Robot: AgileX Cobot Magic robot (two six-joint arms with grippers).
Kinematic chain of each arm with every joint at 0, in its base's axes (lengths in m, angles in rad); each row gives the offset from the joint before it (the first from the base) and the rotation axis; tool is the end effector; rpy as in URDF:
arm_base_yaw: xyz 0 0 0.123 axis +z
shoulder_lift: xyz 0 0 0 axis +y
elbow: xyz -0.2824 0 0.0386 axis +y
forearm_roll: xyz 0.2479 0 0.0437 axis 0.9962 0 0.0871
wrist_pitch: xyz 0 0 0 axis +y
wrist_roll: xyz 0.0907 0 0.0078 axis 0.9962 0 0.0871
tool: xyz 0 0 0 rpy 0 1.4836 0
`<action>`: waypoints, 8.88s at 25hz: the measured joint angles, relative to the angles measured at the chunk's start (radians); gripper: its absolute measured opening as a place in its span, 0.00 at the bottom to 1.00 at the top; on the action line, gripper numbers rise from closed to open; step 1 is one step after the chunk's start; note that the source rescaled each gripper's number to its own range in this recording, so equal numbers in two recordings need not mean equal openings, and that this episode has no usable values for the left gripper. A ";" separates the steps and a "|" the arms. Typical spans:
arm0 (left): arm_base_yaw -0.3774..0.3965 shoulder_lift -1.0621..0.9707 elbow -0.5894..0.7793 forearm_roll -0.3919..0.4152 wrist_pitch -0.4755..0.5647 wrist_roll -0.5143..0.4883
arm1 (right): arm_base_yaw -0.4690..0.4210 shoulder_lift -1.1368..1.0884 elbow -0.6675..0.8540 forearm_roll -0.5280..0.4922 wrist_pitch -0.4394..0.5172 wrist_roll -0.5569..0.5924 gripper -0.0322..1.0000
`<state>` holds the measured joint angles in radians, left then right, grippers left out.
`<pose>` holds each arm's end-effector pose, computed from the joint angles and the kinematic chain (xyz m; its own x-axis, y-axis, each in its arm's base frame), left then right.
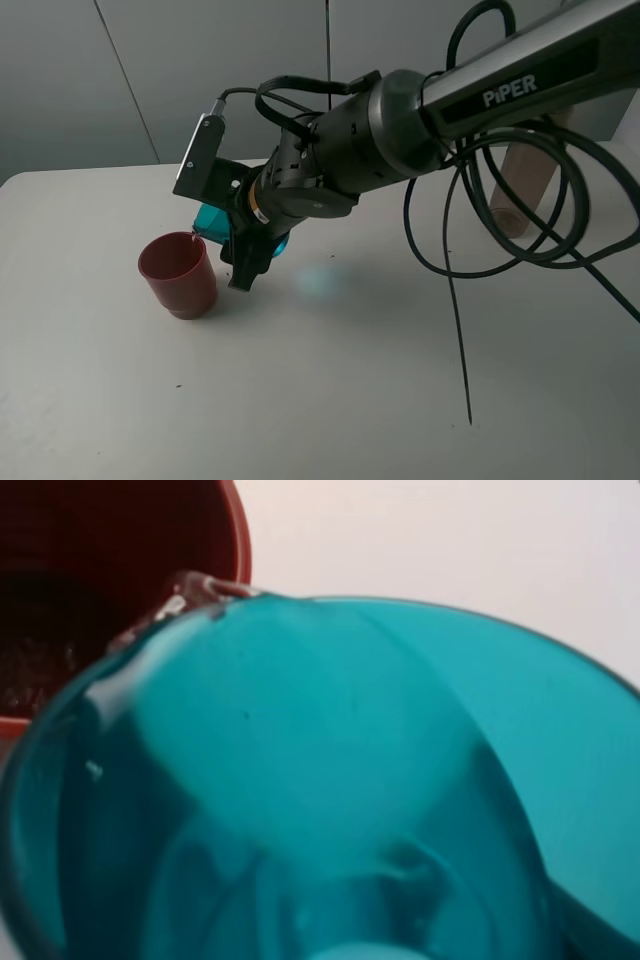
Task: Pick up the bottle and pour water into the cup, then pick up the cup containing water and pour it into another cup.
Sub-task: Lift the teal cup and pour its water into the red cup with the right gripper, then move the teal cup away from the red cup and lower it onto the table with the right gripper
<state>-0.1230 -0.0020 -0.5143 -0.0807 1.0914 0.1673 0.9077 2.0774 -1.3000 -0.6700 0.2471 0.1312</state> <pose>-0.0090 -0.0055 0.2788 -0.4361 0.1842 -0.8808 0.2437 0.9664 0.0814 0.2787 0.3342 0.1387 -0.0526 -0.8705 -0.4893 -0.8616 0.2873 -0.4184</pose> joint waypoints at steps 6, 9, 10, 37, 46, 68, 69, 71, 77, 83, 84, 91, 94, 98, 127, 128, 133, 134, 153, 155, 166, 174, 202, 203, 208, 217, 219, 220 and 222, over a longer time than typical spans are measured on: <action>0.000 0.000 0.000 0.000 0.000 0.000 | 0.006 0.000 0.000 -0.008 0.014 -0.019 0.07; 0.000 0.000 0.000 0.000 0.000 0.000 | 0.014 0.009 -0.023 -0.015 0.046 -0.021 0.07; 0.000 0.000 0.000 0.000 0.000 0.000 | 0.015 0.013 -0.031 -0.017 0.057 -0.022 0.07; 0.000 0.000 0.000 0.000 0.000 0.000 | 0.047 0.029 -0.102 -0.047 0.182 -0.034 0.07; 0.000 0.000 0.000 0.000 0.000 0.000 | 0.048 0.029 -0.119 -0.099 0.208 -0.034 0.07; 0.000 0.000 0.000 0.000 0.000 0.000 | 0.048 0.048 -0.119 -0.269 0.204 -0.034 0.07; 0.000 0.000 0.000 0.000 0.000 0.000 | 0.048 0.048 -0.119 -0.286 0.202 -0.034 0.07; 0.000 0.000 0.000 0.000 0.000 0.000 | 0.048 0.048 -0.119 -0.322 0.200 -0.034 0.07; 0.000 0.000 0.000 0.000 0.000 0.000 | 0.048 0.048 -0.119 -0.401 0.191 -0.034 0.07; 0.000 0.000 0.000 0.000 0.000 -0.002 | 0.048 0.048 -0.119 -0.471 0.188 -0.034 0.07; 0.000 0.000 0.000 0.000 0.000 -0.002 | 0.048 0.048 -0.119 -0.481 0.188 -0.034 0.07; 0.000 0.000 0.000 0.000 0.000 -0.004 | 0.048 0.048 -0.119 -0.566 0.184 -0.032 0.07; 0.000 0.000 0.000 0.000 0.000 -0.004 | 0.048 0.048 -0.119 -0.606 0.180 -0.032 0.07; 0.000 0.000 0.000 0.000 0.000 -0.004 | 0.050 0.048 -0.119 -0.664 0.176 -0.032 0.07; 0.000 0.000 0.000 0.000 0.000 -0.004 | 0.078 0.048 -0.121 -1.063 0.168 0.183 0.07; 0.000 0.000 0.000 0.000 0.000 -0.004 | 0.078 0.048 -0.121 -1.063 0.168 0.183 0.07; 0.000 0.000 0.000 0.000 0.000 -0.004 | 0.078 0.048 -0.121 -1.063 0.168 0.162 0.07; 0.000 0.000 0.000 0.000 0.000 -0.004 | 0.078 0.048 -0.121 -1.063 0.168 0.157 0.07; 0.000 0.000 0.000 0.000 0.000 -0.004 | 0.078 0.048 -0.121 -1.063 0.155 0.005 0.07; 0.000 0.000 0.000 0.000 0.000 -0.004 | 0.078 0.048 -0.121 -1.063 0.141 0.021 0.07; 0.000 0.000 0.000 0.000 0.000 -0.004 | 0.071 -0.028 -0.121 -0.743 -0.038 0.098 0.07; 0.000 0.000 0.000 0.000 0.000 -0.004 | -0.054 -0.121 -0.081 -0.279 -0.129 0.072 0.07; 0.000 0.000 0.000 0.000 0.000 -0.004 | -0.295 -0.143 0.450 0.901 -0.902 -0.534 0.07; 0.000 0.000 0.000 0.000 0.000 -0.004 | -0.295 -0.136 0.451 0.909 -0.913 -0.530 0.07; 0.000 0.000 0.000 0.000 0.000 -0.004 | -0.297 -0.068 0.451 0.927 -0.947 -0.462 0.07; 0.000 0.000 0.000 0.000 0.000 -0.004 | -0.297 0.026 0.452 0.942 -0.968 -0.442 0.07; 0.000 0.000 0.000 0.000 0.000 -0.004 | -0.297 0.032 0.454 0.942 -0.968 -0.442 0.07; 0.000 0.000 0.000 0.000 0.000 -0.004 | -0.297 0.034 0.454 0.942 -0.968 -0.440 0.07; 0.000 0.000 0.000 0.000 0.000 -0.004 | -0.297 0.038 0.454 0.942 -0.968 -0.438 0.07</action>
<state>-0.1230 -0.0020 -0.5143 -0.0807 1.0914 0.1633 0.6105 2.1157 -0.8464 0.2722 -0.7208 -0.3069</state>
